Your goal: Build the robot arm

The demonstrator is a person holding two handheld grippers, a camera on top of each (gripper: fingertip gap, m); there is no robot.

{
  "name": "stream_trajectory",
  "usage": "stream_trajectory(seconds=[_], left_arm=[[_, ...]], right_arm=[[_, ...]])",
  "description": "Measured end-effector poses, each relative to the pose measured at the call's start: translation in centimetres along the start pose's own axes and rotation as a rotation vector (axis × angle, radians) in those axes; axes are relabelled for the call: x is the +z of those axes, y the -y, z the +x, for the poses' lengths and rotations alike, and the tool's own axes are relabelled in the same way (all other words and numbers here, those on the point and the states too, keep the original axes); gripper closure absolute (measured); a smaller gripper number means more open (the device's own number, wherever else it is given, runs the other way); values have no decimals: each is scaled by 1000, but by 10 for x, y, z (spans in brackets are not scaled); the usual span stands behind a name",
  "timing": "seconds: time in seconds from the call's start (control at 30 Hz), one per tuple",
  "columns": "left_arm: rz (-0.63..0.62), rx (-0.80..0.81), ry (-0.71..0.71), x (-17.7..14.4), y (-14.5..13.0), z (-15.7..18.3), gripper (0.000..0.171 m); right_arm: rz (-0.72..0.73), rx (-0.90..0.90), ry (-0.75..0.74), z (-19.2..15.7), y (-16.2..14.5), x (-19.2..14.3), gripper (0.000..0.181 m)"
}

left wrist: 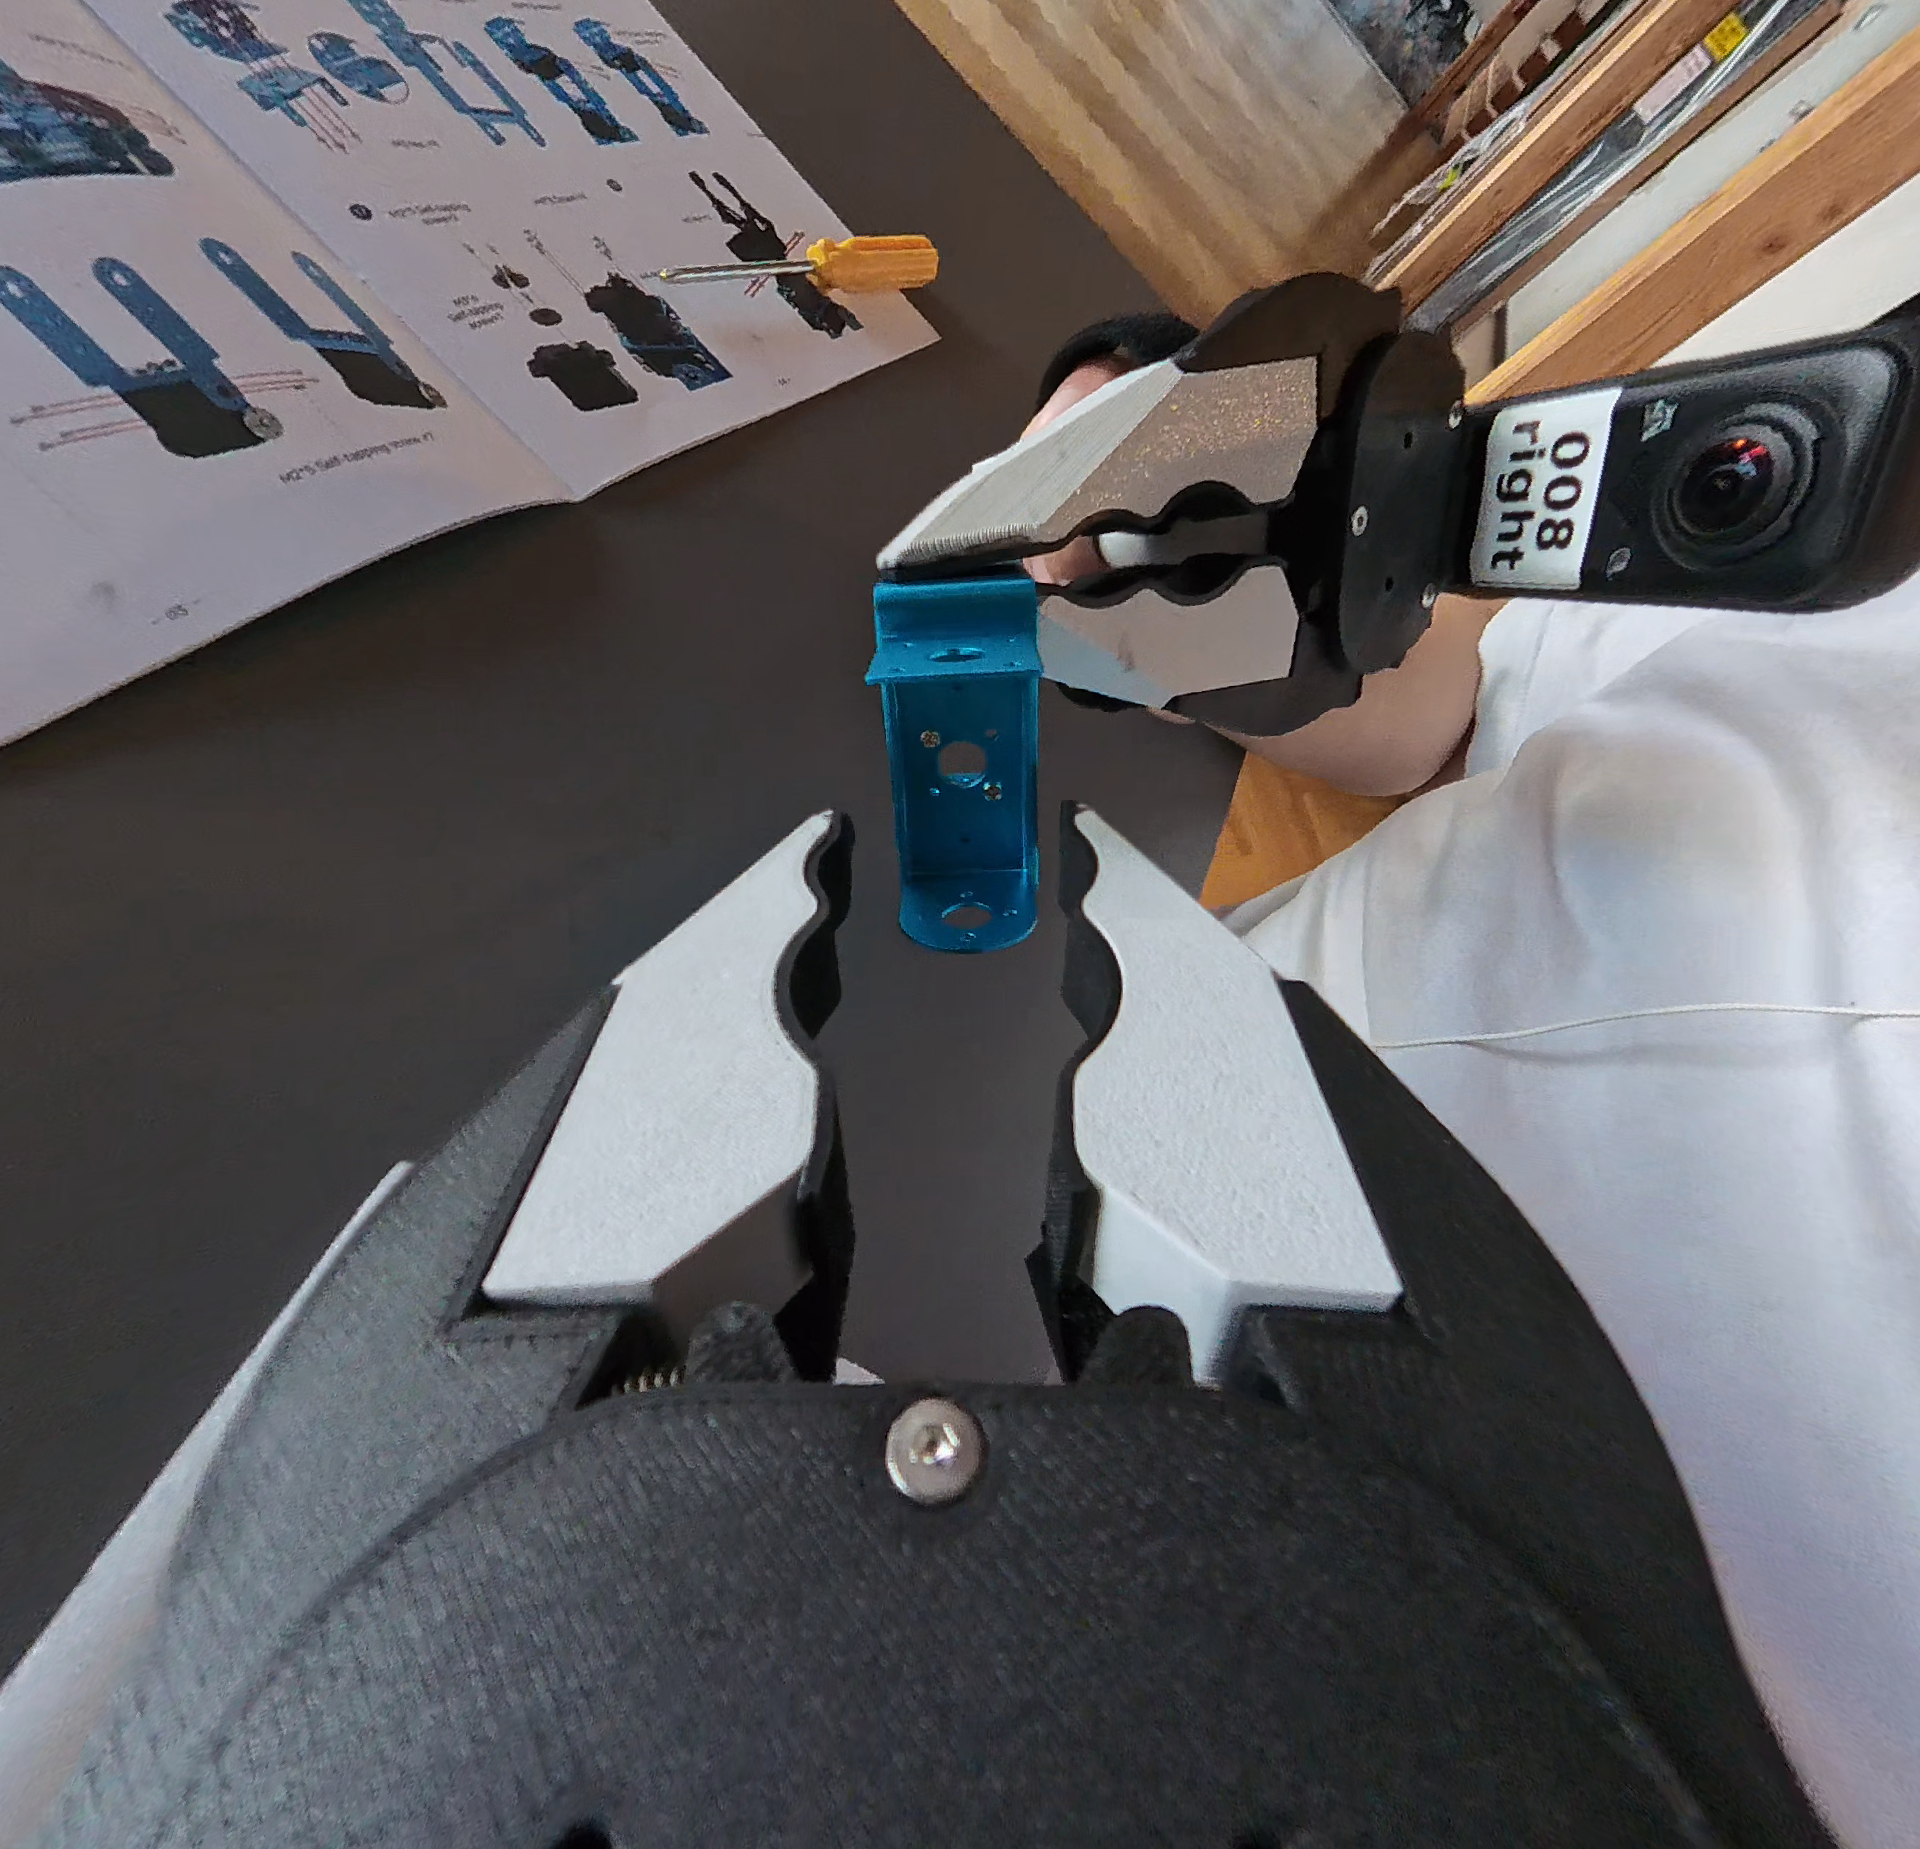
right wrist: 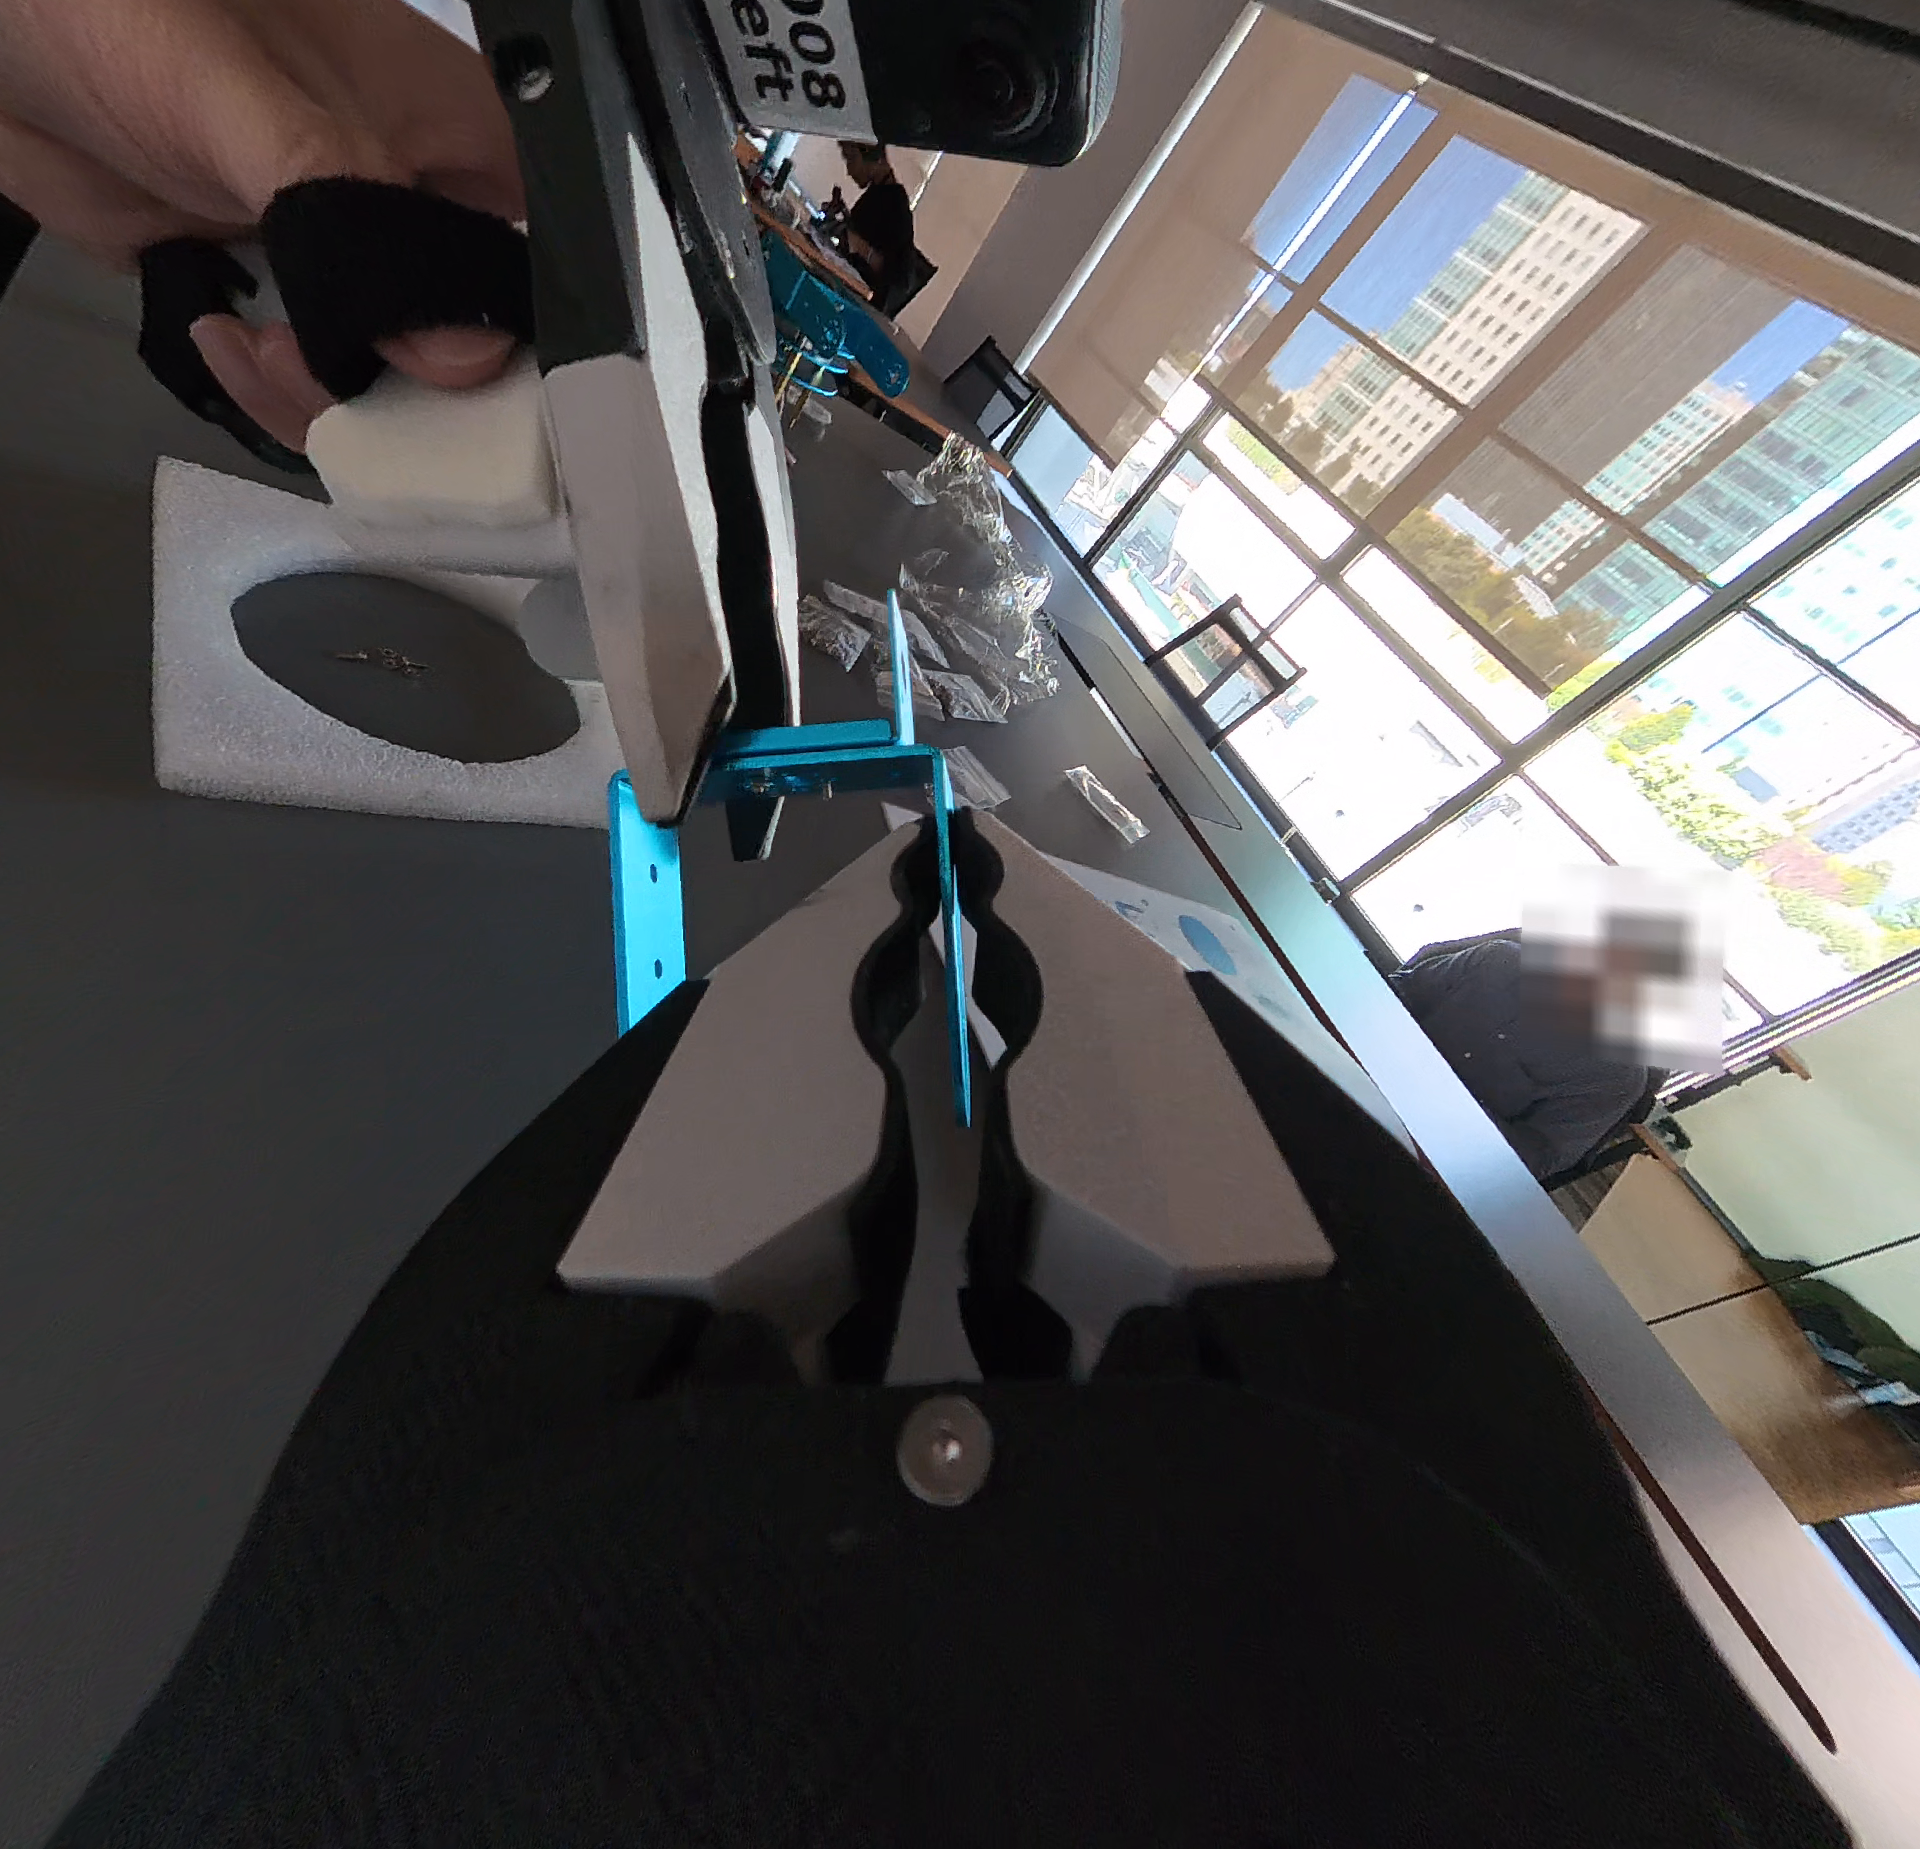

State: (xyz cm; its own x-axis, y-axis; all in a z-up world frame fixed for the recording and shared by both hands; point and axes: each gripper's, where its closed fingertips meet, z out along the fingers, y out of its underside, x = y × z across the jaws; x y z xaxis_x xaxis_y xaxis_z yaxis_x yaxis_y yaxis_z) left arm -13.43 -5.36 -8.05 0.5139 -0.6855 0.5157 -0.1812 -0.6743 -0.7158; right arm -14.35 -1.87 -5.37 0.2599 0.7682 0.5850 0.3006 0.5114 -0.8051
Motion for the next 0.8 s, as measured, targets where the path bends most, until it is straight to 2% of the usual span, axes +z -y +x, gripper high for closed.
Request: stream_trajectory(seconds=[0.1, 0.23, 0.47, 0.63, 0.8], left_arm=[[-21, 46, 31, 4, 2, 1, 133], [-41, 81, 25, 7, 4, 6, 145], [-67, 174, 76, 2, 8, 8, 146], [-94, 318, 146, -3, 7, 6, 146], [-127, 404, 159, -3, -2, -1, 146]], right_arm=[[14, -4, -21, 3, 3, -3, 181], [32, -22, -43, 6, 7, -5, 181], [74, -83, -83, 10, 14, -9, 180], [102, -86, -37, 7, 21, -11, 175], [56, -61, 82, -2, 14, -8, 164]])
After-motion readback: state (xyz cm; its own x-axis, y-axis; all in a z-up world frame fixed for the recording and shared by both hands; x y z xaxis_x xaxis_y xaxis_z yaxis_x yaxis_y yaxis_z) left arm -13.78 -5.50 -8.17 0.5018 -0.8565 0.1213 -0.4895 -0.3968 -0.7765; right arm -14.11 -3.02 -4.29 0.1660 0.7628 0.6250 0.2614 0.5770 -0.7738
